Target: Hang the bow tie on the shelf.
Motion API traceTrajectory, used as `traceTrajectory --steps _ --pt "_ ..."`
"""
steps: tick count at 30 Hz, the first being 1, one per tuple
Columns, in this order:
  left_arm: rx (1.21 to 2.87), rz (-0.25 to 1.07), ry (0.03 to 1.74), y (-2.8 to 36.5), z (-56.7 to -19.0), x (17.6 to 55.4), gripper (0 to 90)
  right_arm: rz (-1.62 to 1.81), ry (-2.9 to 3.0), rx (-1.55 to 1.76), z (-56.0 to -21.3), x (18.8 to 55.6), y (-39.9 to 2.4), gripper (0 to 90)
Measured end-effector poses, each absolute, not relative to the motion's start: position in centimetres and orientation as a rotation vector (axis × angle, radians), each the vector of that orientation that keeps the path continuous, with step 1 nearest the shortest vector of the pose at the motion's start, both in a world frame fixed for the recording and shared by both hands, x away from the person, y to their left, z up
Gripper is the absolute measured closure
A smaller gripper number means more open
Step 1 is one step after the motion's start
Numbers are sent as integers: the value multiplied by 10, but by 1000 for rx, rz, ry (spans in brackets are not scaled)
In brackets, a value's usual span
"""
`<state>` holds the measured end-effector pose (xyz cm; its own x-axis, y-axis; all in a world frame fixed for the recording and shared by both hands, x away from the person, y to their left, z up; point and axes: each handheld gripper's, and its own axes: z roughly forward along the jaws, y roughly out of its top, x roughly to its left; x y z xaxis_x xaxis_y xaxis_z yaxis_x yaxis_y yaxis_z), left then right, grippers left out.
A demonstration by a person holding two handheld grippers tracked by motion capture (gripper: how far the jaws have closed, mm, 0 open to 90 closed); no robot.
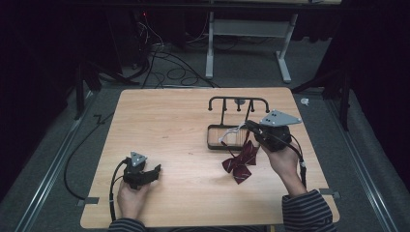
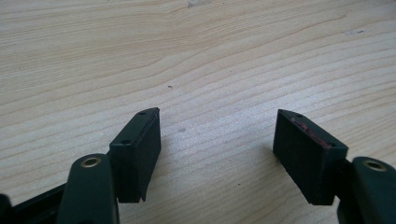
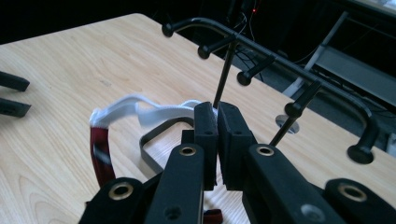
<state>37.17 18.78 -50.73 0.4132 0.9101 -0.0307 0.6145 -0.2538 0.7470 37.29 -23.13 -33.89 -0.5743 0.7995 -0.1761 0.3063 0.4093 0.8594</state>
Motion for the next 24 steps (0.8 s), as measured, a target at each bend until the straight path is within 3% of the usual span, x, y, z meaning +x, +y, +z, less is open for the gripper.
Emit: traceTrajectory --steps 24 --pt "1974 547 1294 187 -507 372 330 1110 2031 953 -310 391 -237 891"
